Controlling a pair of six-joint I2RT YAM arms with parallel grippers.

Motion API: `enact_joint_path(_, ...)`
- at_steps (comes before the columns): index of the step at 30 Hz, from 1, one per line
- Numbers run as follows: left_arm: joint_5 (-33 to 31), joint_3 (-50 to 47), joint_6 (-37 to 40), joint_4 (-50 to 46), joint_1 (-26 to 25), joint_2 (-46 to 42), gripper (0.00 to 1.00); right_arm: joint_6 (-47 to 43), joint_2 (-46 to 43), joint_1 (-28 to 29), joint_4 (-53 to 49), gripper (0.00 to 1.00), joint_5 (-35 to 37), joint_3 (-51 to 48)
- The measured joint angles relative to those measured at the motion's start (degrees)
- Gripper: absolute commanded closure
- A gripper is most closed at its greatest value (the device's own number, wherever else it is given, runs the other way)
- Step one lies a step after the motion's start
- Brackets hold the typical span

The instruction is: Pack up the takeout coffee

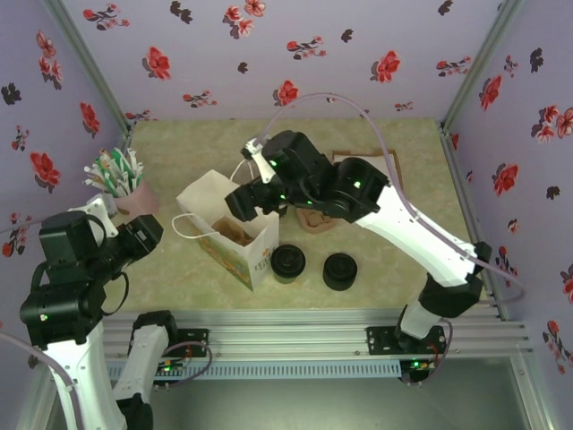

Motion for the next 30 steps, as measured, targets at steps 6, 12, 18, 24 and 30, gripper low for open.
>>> enact_joint_path(6, -0.1, -7.0, -0.3, -0.6, 0.0, -1.0, 0.69, 1.9, -10.4, -2.1, 3.2, 0.14, 1.6, -14.0)
enact_joint_path(12, 0.2, -12.7, -0.6, -0.7, 0.0, -1.6, 0.74, 5.3, -20.2, -6.1, 6.7, 0.28, 0.1, -29.0)
enact_joint_path(18, 3.4, -20.0, -1.9, 2.3, 0.0, -1.5, 0.78, 7.8, -24.4, -7.2, 10.4, 0.43, -2.2, -40.2)
enact_joint_path(24, 7.7, -27.1, -5.6, 9.9, -0.6, 0.3, 0.8, 8.7, -23.6, -7.2, 13.8, 0.51, -3.9, -45.9)
enact_joint_path(30, 9.4, -30.5, -8.8, 18.6, -2.6, 4.5, 0.8, 8.9, -19.3, -7.2, 17.2, 0.52, -5.0, -46.4)
